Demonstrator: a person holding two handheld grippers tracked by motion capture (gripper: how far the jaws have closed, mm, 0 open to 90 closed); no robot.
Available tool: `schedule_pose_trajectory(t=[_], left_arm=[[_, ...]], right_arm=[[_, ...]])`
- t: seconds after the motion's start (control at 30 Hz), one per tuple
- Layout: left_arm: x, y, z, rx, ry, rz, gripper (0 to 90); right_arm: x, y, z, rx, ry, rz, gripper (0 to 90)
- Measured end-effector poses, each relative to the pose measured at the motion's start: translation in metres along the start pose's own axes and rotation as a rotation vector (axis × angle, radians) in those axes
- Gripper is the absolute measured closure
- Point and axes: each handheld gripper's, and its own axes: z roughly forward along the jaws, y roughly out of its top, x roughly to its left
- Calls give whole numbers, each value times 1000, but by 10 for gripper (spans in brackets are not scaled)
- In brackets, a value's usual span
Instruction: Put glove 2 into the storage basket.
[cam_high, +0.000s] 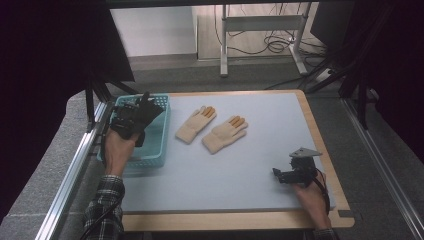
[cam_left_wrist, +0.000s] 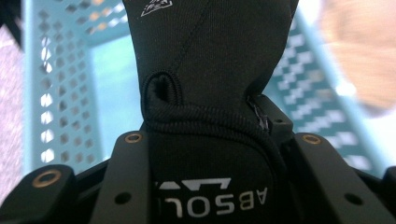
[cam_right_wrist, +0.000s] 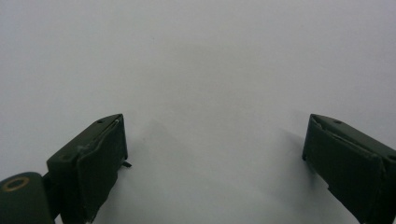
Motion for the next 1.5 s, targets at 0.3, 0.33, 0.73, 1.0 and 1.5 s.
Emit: schedule_pose_trajectory(t=[0.3, 0.33, 0.73, 1.0, 1.5], left_arm=[[29, -3, 42, 141, 51, -82, 566], [32, -3, 46, 151, 64, -87, 565], [39, -3, 70, 245, 133, -31, 320], [42, -6, 58, 219, 8, -57, 121], [30, -17, 13, -67, -278, -74, 30]], right_arm=[[0, 0, 0, 0, 0, 0, 61], [0, 0, 0, 0, 0, 0, 61], [0, 0, 0, -1, 1, 0, 61], [0, 0, 0, -1, 0, -1, 61], [0, 0, 0, 0, 0, 0, 61]])
